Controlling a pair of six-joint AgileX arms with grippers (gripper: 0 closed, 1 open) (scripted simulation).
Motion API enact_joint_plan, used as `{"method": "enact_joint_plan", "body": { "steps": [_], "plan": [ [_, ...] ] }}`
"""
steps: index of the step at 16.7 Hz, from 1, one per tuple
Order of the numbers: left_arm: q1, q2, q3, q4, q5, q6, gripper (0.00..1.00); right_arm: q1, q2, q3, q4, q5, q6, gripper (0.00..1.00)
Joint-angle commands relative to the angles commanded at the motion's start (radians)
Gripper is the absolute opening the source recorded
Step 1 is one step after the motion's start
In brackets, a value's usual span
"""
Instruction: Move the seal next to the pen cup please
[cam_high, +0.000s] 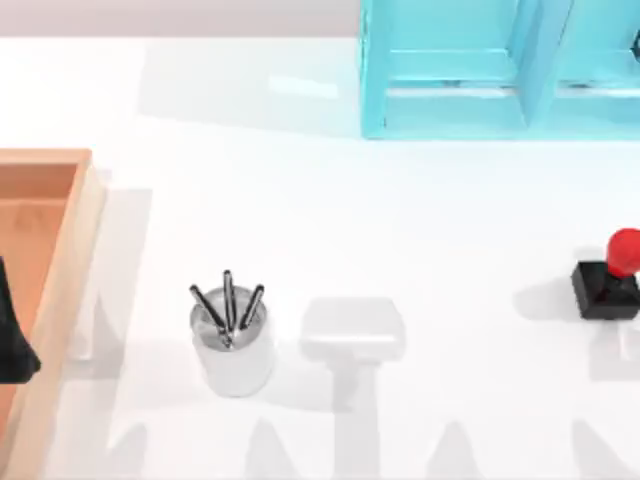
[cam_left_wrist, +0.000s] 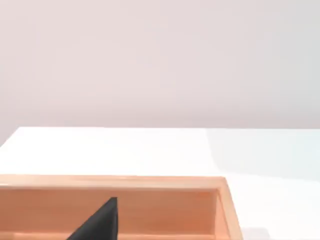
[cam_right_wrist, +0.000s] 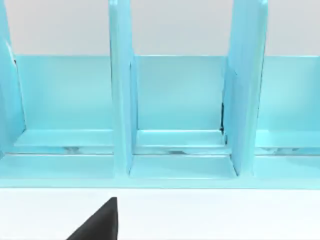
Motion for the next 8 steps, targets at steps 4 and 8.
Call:
{"method": "enact_joint_plan", "body": {
  "steps": [4, 8],
  "plan": [
    [0.0, 0.0, 0.0, 0.0, 0.0, 0.0, 1.0, 0.003, 0.031, 0.031, -0.028, -0.001, 0.003, 1.0],
    [0.0, 0.0, 0.0, 0.0, 0.0, 0.0, 1.0, 0.019, 0.221, 0.217, -0.18, 0.0, 0.022, 1.0]
  ]
}}
